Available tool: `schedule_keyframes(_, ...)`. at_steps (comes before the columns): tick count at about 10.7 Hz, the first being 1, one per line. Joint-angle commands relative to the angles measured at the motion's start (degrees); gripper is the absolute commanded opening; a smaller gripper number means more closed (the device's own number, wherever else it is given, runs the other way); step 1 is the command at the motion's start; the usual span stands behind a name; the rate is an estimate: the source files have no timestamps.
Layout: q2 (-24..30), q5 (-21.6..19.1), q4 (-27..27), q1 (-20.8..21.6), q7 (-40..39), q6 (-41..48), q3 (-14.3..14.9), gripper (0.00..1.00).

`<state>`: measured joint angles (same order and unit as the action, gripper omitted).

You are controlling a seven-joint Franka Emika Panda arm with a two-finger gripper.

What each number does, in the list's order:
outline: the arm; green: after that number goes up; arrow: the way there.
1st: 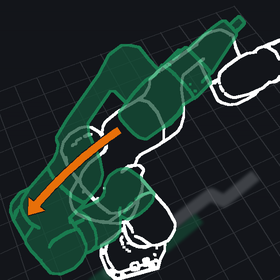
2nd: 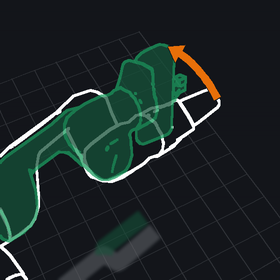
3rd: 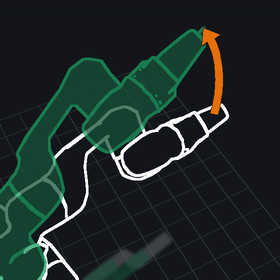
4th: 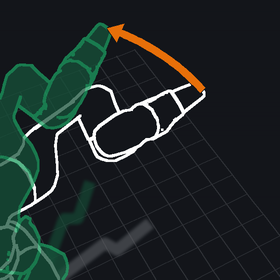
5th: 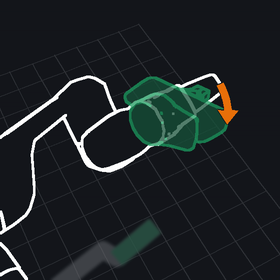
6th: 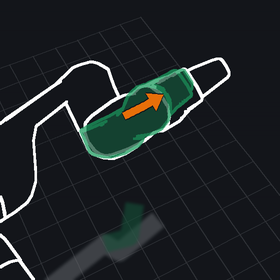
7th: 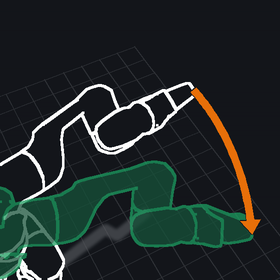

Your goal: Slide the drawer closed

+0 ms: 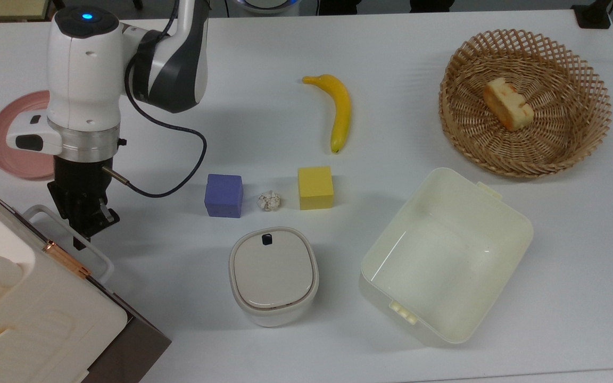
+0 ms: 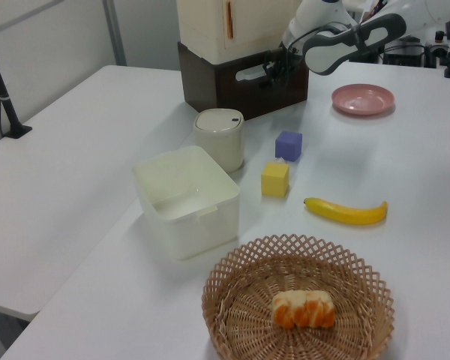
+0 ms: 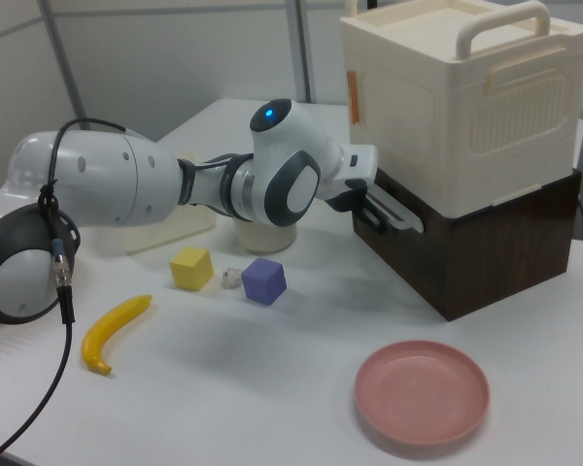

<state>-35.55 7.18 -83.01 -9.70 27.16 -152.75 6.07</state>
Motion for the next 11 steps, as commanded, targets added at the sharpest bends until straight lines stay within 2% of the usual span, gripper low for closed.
schedule_keyframes(1, -1.37, 0.64, 2.59, -0.33, -1.76, -2.03, 0.52, 0.0)
schedule_keyframes(4, 4.32, 0.46, -1.09, 0.2, -3.61, 1.11, -0.35, 0.0)
schedule_keyframes(7, 11.44, 0.11, -2.86, 1.61, -6.84, 16.02, -4.39, 0.0)
schedule_keyframes(9, 14.35, 0.02, -2.94, 4.84, -7.21, 24.3, -4.93, 0.0)
schedule_keyframes(11, 17.95, -0.06, -5.48, 7.83, -10.0, 30.73, -5.02, 0.0)
